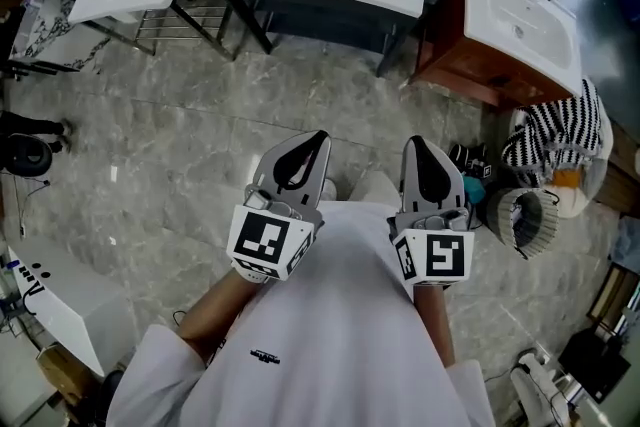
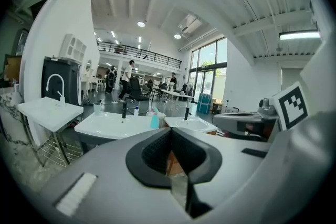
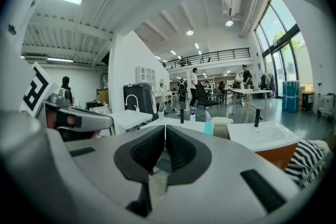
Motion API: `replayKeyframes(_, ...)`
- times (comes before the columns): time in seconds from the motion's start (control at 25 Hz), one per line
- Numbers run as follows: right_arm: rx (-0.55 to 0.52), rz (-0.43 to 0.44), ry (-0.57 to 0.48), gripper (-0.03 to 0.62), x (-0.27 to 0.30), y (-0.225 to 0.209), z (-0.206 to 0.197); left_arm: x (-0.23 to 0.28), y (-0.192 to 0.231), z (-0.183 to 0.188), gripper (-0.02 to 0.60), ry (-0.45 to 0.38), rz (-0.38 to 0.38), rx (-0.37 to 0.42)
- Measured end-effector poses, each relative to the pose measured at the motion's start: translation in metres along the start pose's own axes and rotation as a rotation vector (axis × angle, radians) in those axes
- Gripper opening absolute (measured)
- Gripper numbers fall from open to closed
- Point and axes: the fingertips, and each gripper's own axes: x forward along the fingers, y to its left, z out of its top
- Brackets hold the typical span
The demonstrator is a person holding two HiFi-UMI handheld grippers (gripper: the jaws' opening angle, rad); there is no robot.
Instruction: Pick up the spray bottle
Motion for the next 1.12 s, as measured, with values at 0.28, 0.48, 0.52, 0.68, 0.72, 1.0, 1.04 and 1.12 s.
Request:
replayKeyframes(0.28,-0.013,0.032,-0.016,0.006,0.055,-0.002,0.018,0.030,0.038,0.017,0.005,-0.012,0.036,-0.005)
replayKeyframes(0.48,-0.010,0.051,-0.023,0.006,0.108,-0.029,0.024,0.075,0.062,0.027,0.005,-0.008,0.076,-0.013)
replayKeyframes(0.52,-0.007,0.055,-0.025,0.006,0.120,-0.038,0.025,0.087,0.066,0.029,0.005,-0.006,0.084,-0.015)
replayKeyframes(0.68,-0.010,0.064,-0.024,0.006,0.172,-0.085,0.029,0.149,0.080,0.040,0.005,0.011,0.115,-0.023)
replayKeyframes(0.72,-0.018,0.072,-0.017,0.006,0.187,-0.096,0.030,0.166,0.084,0.044,0.005,0.018,0.123,-0.026)
replayKeyframes(1.0,-0.066,0.144,-0.003,0.006,0.286,-0.190,0.058,0.296,0.104,0.097,0.005,0.036,0.182,-0.037)
replayKeyframes(1.04,-0.074,0.153,-0.004,0.006,0.299,-0.202,0.061,0.315,0.106,0.104,0.005,0.035,0.188,-0.038)
replayKeyframes(1.12,-0.072,0.172,0.000,0.006,0.324,-0.225,0.063,0.350,0.108,0.114,0.005,0.034,0.196,-0.037)
